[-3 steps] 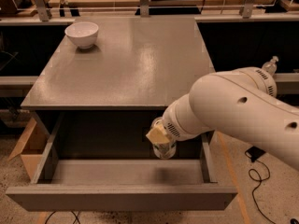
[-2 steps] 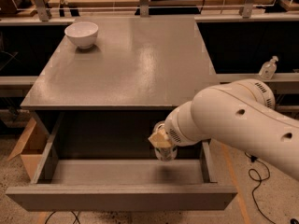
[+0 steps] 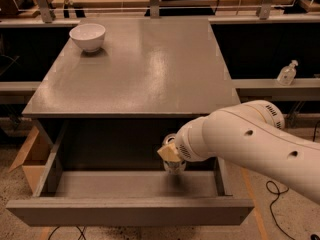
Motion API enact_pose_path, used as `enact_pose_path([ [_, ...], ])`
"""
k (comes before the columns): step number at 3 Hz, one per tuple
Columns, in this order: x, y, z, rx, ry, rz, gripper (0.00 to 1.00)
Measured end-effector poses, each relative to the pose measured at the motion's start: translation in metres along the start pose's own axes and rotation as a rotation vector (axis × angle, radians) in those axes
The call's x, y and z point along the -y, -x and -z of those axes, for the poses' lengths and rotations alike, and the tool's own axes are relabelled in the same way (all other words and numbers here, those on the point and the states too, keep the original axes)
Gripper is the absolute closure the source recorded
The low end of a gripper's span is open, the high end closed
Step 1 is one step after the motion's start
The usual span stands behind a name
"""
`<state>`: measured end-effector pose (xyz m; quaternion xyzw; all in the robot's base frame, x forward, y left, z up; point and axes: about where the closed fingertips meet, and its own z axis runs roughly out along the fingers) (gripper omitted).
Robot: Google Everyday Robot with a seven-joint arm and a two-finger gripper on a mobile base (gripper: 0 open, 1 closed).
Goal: Place 7up can into top drawer
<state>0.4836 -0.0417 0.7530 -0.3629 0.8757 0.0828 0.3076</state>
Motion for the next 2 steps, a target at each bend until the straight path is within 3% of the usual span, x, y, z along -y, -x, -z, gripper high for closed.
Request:
enact_pose_path([
  [2, 0.001, -0.013, -0.027, 0.009, 0.011, -0.022, 1.00],
])
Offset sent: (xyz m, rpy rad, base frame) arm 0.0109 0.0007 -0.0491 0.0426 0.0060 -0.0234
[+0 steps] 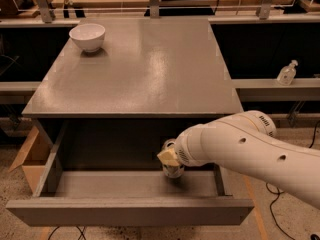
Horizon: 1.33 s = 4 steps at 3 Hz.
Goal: Place 7up can into top drawer
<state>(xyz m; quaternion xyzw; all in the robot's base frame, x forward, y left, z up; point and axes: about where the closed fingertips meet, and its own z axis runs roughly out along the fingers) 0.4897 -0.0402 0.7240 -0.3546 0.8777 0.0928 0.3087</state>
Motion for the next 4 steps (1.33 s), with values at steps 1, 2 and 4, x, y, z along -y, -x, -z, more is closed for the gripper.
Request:
enact_pose_path([
  [1, 0.002, -0.005, -0.010, 0.020, -0.002, -0.013, 1.00],
  [2, 0.003, -0.010, -0.017, 0.046, -0.009, -0.029, 1.00],
  [4, 0.003, -0.014, -0.021, 0.061, -0.019, -0.054, 0.60],
])
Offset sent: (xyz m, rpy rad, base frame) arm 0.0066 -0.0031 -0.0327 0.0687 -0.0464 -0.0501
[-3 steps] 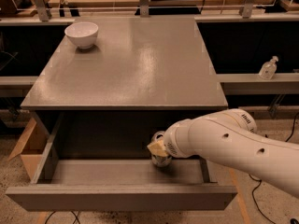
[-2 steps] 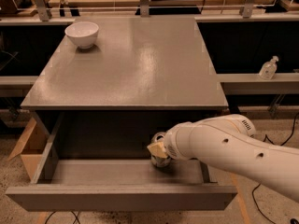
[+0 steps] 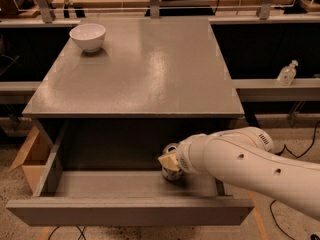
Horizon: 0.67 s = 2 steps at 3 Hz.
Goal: Place 7up can into top drawer
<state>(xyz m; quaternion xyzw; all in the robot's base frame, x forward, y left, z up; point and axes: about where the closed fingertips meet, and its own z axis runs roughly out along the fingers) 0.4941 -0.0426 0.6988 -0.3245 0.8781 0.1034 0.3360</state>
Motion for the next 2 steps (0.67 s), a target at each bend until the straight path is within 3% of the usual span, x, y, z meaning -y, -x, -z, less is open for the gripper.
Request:
enact_pose_path([
  [2, -0.0012, 0.0022, 0.0013, 0.003, -0.001, 0.005, 0.13],
])
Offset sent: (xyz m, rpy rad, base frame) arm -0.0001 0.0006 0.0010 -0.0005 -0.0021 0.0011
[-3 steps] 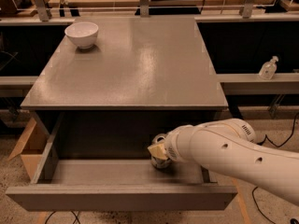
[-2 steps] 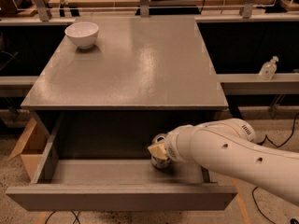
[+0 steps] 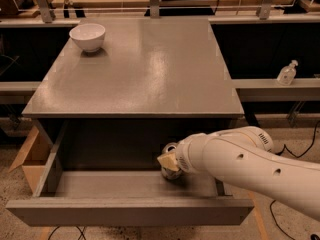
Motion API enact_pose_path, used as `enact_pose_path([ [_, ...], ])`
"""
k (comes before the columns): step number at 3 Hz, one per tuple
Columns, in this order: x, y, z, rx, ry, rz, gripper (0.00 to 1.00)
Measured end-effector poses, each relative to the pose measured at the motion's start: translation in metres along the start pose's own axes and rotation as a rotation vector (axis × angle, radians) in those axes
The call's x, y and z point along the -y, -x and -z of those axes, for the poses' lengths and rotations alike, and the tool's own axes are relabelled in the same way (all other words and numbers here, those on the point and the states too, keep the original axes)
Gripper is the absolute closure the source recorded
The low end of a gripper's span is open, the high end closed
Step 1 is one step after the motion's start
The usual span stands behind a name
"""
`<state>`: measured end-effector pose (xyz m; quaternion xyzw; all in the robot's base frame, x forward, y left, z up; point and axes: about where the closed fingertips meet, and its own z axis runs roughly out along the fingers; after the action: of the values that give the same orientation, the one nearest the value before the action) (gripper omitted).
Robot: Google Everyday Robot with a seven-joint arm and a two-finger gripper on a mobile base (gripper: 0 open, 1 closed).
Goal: Place 7up can into top drawer
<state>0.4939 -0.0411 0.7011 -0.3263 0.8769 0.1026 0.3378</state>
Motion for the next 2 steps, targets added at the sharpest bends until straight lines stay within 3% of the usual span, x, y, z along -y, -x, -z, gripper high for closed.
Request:
enact_pose_path([
  [1, -0.003, 0.005, 0.005, 0.010, -0.001, 0.015, 0.00],
  [2, -0.002, 0.009, 0.015, 0.027, -0.013, 0.029, 0.00],
])
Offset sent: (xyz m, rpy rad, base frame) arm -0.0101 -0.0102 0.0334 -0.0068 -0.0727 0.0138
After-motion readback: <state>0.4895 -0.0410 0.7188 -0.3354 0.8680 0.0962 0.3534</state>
